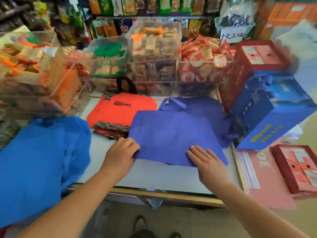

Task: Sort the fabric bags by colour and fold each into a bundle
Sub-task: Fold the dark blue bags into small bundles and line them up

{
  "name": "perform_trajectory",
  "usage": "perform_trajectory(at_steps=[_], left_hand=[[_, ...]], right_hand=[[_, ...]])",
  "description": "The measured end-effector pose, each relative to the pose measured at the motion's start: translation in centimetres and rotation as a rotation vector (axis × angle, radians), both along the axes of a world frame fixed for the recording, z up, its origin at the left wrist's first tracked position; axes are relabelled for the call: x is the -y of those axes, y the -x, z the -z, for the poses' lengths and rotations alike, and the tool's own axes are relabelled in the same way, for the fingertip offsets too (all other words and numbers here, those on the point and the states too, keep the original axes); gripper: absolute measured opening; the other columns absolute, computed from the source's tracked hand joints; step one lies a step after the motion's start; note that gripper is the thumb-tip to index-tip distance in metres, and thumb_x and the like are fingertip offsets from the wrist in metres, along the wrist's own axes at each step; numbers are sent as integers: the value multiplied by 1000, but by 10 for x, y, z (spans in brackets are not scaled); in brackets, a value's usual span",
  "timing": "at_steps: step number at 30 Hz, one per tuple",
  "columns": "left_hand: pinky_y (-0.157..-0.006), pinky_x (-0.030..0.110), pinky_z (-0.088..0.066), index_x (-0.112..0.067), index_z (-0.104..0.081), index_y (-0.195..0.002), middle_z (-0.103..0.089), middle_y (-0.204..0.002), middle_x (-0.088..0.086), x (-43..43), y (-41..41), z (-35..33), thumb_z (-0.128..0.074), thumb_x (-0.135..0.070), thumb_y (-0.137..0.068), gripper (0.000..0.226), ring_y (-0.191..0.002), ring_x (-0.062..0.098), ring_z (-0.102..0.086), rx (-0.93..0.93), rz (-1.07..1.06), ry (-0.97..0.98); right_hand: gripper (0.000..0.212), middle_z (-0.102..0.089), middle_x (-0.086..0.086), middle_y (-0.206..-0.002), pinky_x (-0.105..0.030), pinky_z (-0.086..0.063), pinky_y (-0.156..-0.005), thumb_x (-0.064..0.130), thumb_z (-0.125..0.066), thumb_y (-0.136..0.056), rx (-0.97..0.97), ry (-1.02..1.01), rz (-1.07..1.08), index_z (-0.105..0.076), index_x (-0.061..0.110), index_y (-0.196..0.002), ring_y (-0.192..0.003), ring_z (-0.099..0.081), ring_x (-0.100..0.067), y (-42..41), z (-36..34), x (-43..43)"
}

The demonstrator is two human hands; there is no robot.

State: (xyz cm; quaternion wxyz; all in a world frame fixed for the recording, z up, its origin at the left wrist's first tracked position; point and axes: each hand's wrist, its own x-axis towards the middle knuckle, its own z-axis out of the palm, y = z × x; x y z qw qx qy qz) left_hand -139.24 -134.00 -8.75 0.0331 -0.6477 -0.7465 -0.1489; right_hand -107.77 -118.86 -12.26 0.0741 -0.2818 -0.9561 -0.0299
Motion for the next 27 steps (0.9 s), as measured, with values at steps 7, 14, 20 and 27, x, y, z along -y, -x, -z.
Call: perform_trajectory(at_steps=[7,14,20,27], left_hand=[[-56,35,-50,-25,-76,-90,-53,-90,-3,28,9,90,-79,-15,-76,17,-81,25,-58,31,4,465],[-123,32,-25,-23,-46,-154,-23,-169,-4,42,21,124,-50,-25,-104,50,-154,18,-25,271,13,683],[-125,32,-26,-28,-53,-148,-39,-161,-12,34,32,141,-48,-35,-107,42,-152,9,-29,452,2,698],[-77,40,-50,-23,-55,-95,-64,-86,-4,7,52,138,-42,-43,-108,27,-82,21,-62,691,-306,625]], right_hand=[[56,-38,6,-160,-31,-37,-112,21,-45,-104,447,460,143,-36,39,-156,-149,-35,-19,-1,53,21],[59,-21,14,-169,-30,-31,-120,32,-41,-104,524,665,244,-26,39,-161,-155,-22,-12,4,78,19],[38,-66,10,-133,-33,-51,-94,42,-45,-106,411,810,413,-53,40,-143,-121,-62,-21,14,80,13],[3,-67,11,-76,-15,-47,-65,24,-70,-94,182,1069,635,-70,26,-96,-72,-62,-13,-8,61,-31]])
